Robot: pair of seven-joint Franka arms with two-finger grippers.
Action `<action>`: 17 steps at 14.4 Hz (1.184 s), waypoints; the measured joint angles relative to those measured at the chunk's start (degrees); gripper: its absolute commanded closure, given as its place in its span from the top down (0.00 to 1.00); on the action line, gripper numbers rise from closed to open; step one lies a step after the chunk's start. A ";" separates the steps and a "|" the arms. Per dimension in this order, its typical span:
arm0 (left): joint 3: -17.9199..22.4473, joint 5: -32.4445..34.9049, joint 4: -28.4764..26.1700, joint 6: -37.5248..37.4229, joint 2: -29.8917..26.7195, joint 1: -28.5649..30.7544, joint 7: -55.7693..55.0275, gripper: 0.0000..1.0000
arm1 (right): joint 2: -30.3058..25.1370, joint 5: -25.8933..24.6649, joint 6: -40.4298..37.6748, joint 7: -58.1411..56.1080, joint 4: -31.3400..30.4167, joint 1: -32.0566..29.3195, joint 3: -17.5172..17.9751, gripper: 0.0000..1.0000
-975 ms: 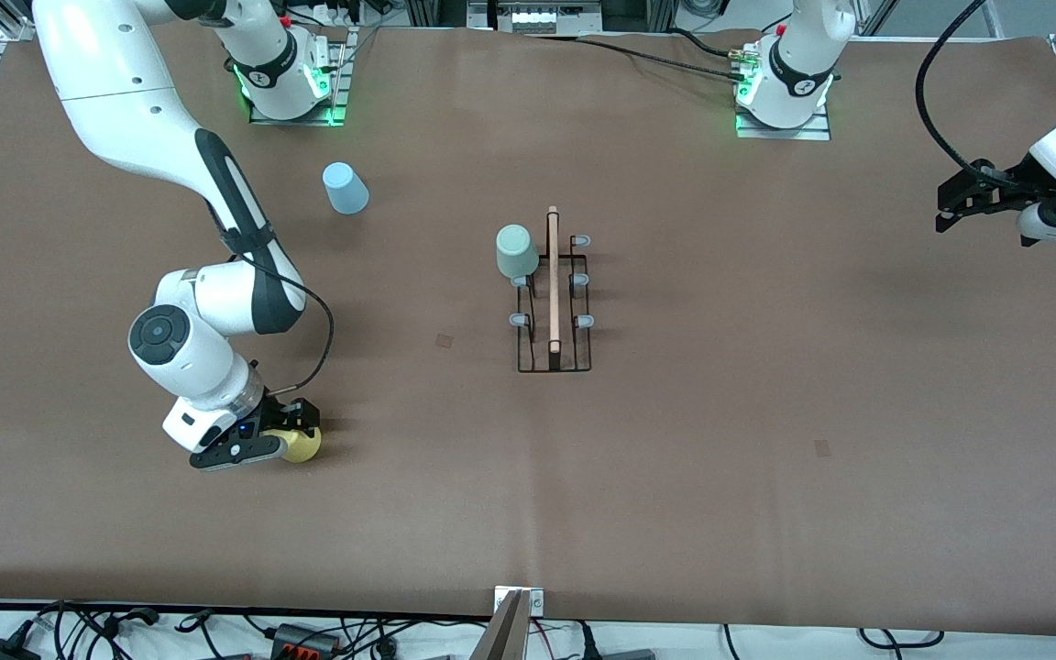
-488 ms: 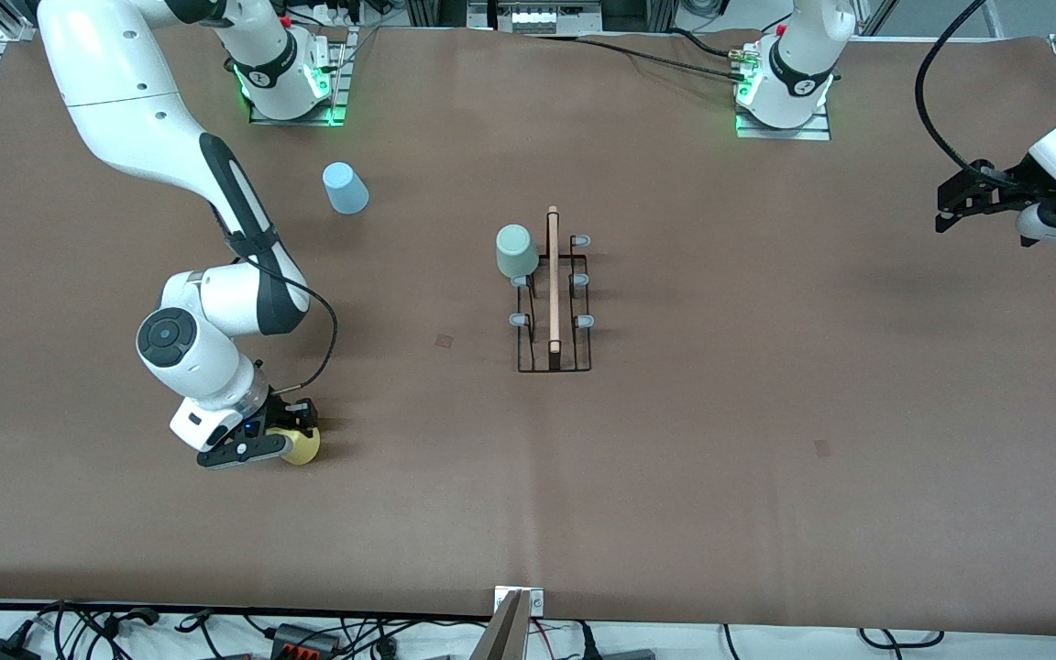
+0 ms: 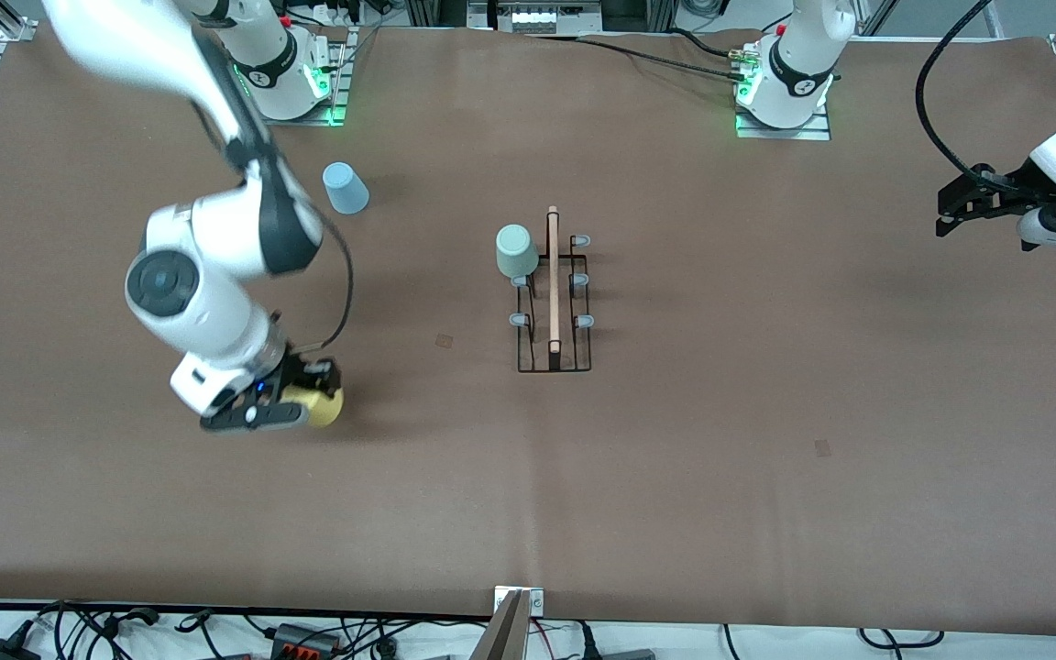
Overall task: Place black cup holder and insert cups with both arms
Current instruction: 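Carry the yellow cup with the right gripper over the rack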
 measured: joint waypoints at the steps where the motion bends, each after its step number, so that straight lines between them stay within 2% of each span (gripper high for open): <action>1: 0.00 0.00 0.02 0.00 0.01 0.00 0.00 1.00 | -1.62 0.01 -1.36 5.10 -0.16 2.44 0.19 0.20; 5: 0.00 0.00 0.03 0.00 0.03 0.00 0.00 1.00 | -2.00 -0.58 0.03 23.79 -0.46 13.53 0.37 0.20; 7: 0.01 0.00 0.03 0.00 0.03 0.01 0.00 1.00 | -1.44 -0.69 1.81 28.83 -0.31 16.55 0.22 0.20; 12: 0.02 0.00 0.05 0.00 0.03 0.02 0.00 1.00 | 1.97 -0.73 2.45 34.33 2.33 20.84 0.16 0.20; 17: 0.02 0.00 0.06 0.00 0.03 0.02 0.00 1.00 | 4.33 -0.81 4.75 35.39 2.88 21.63 0.14 0.20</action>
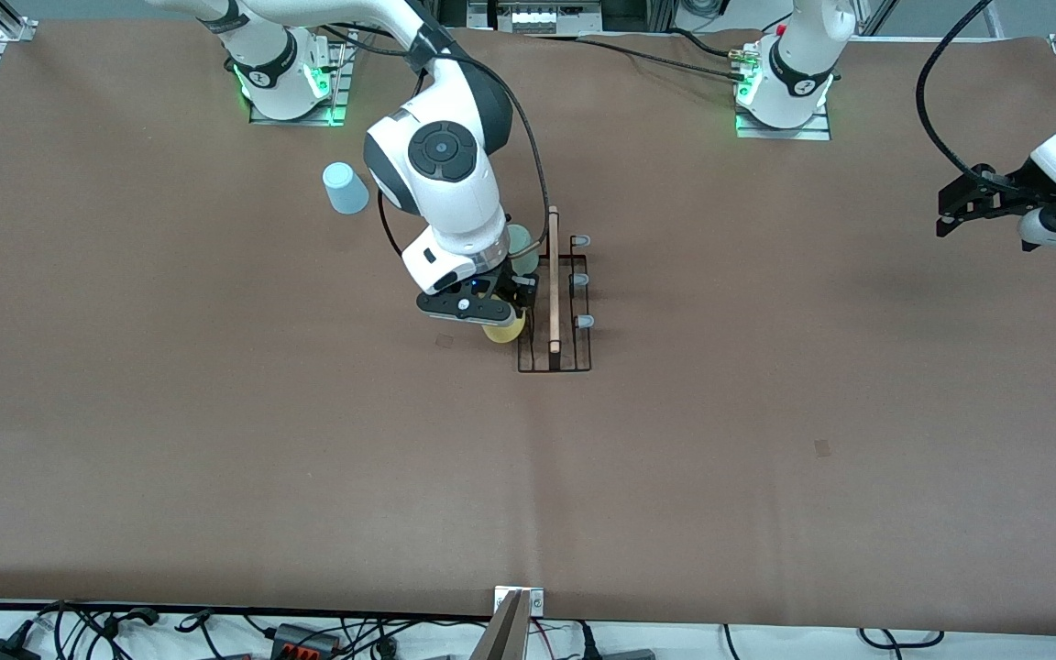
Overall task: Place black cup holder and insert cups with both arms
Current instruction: 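Carry the yellow cup with the right gripper over the rack, then lower the yellow cup onto a rack peg and open the right gripper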
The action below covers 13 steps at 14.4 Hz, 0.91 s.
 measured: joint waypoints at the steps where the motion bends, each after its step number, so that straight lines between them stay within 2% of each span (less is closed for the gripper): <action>1: 0.00 0.00 0.00 0.00 0.00 0.01 0.00 1.00 | 0.08 0.00 0.10 0.08 0.07 0.20 0.00 0.21; 5: 0.02 0.00 0.00 0.00 0.00 0.05 0.00 1.00 | 1.06 0.00 1.28 1.49 0.15 1.45 0.01 0.22; 6: 0.02 0.00 0.00 0.00 0.00 0.05 0.00 1.00 | 1.53 0.00 1.75 1.70 0.16 1.79 0.01 0.35; 7: 0.02 0.00 0.00 0.00 0.00 0.05 0.00 1.00 | 1.99 0.00 2.22 1.84 0.17 2.05 0.01 0.82; 8: 0.02 0.00 0.00 0.00 0.00 0.05 0.00 1.00 | 2.40 0.00 2.75 1.86 0.22 2.19 0.01 1.00; 13: 0.02 0.00 0.00 0.00 0.01 0.05 0.00 1.00 | 2.84 -0.05 3.77 1.76 0.61 2.12 -0.40 1.00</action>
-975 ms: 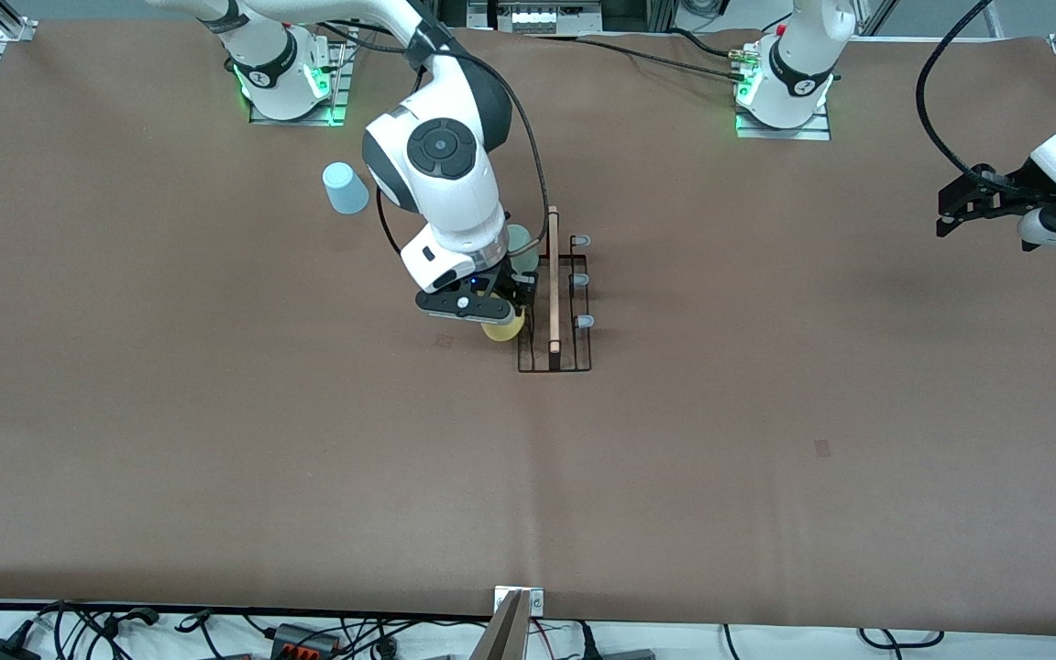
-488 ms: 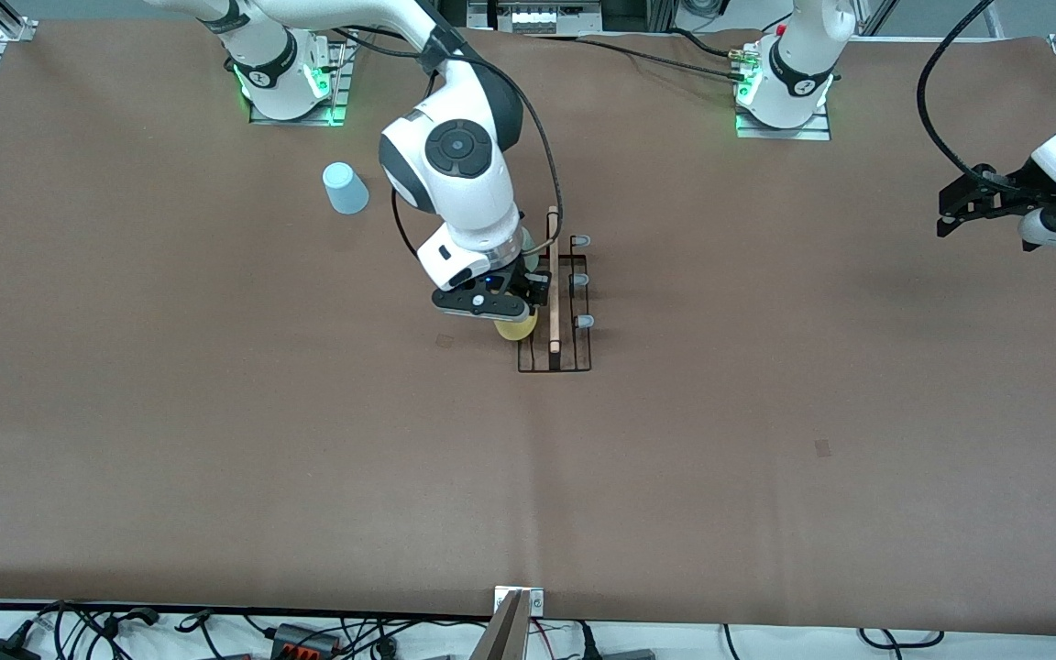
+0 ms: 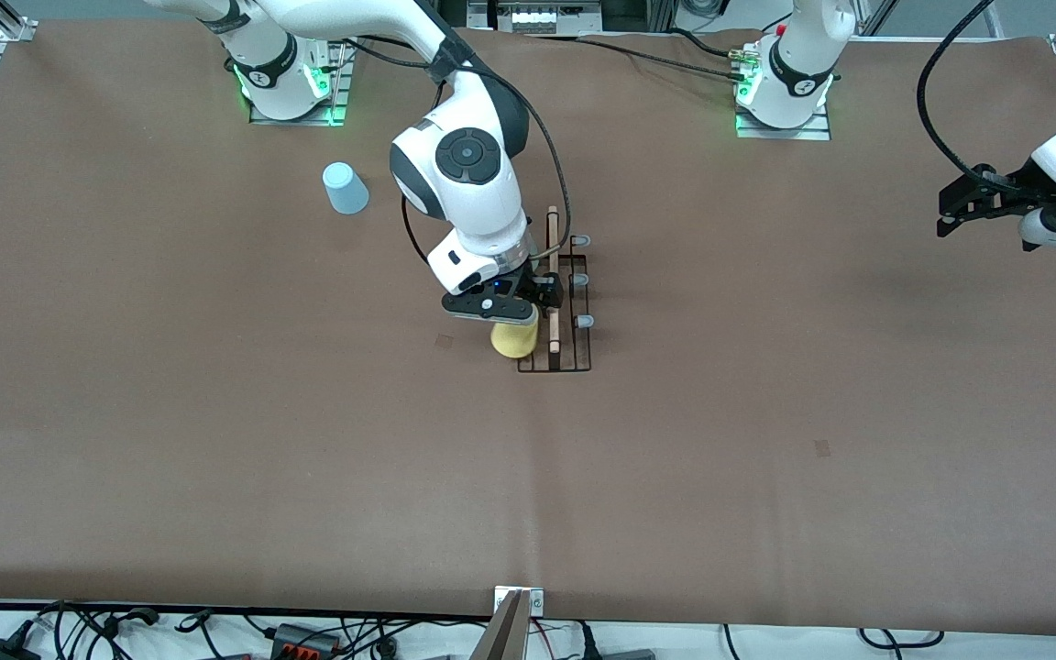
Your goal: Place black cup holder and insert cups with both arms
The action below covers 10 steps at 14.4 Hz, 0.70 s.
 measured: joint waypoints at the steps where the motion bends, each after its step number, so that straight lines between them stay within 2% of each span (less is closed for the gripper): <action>1: 0.00 0.00 0.00 0.00 0.00 0.00 0.00 1.00 | 0.00 0.00 0.00 0.00 0.14 -0.12 -0.05 1.00; 5: 0.02 0.00 0.00 0.00 0.02 0.09 -0.01 1.00 | -1.90 -0.23 -2.50 -0.22 1.21 -2.76 -0.82 1.00; 10: 0.03 0.00 0.00 0.00 0.02 0.08 -0.01 1.00 | -9.92 -0.32 -15.46 -7.43 1.59 -14.40 -1.20 1.00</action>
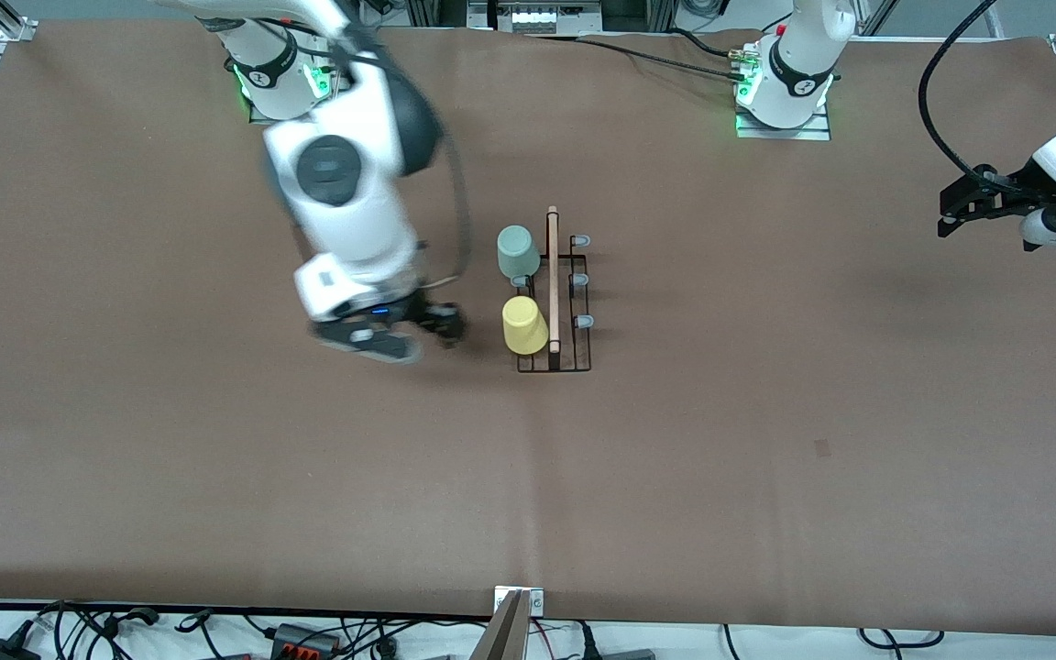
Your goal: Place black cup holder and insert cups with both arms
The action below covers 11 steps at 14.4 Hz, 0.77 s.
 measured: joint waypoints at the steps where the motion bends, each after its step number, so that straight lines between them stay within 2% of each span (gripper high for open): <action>1: 0.00 0.00 0.00 0.00 0.00 0.00 0.00 1.00 | -1.64 0.01 -1.61 -1.84 -0.10 -2.79 -0.05 1.00; 6: -0.02 0.00 0.00 0.00 0.00 -0.03 0.00 1.00 | -8.27 0.06 -8.67 -17.45 -0.29 -17.30 -0.13 1.00; 11: -0.05 0.00 0.03 0.00 0.01 -0.10 0.00 1.00 | -14.68 0.44 -16.73 -30.17 -0.33 -27.87 0.00 1.00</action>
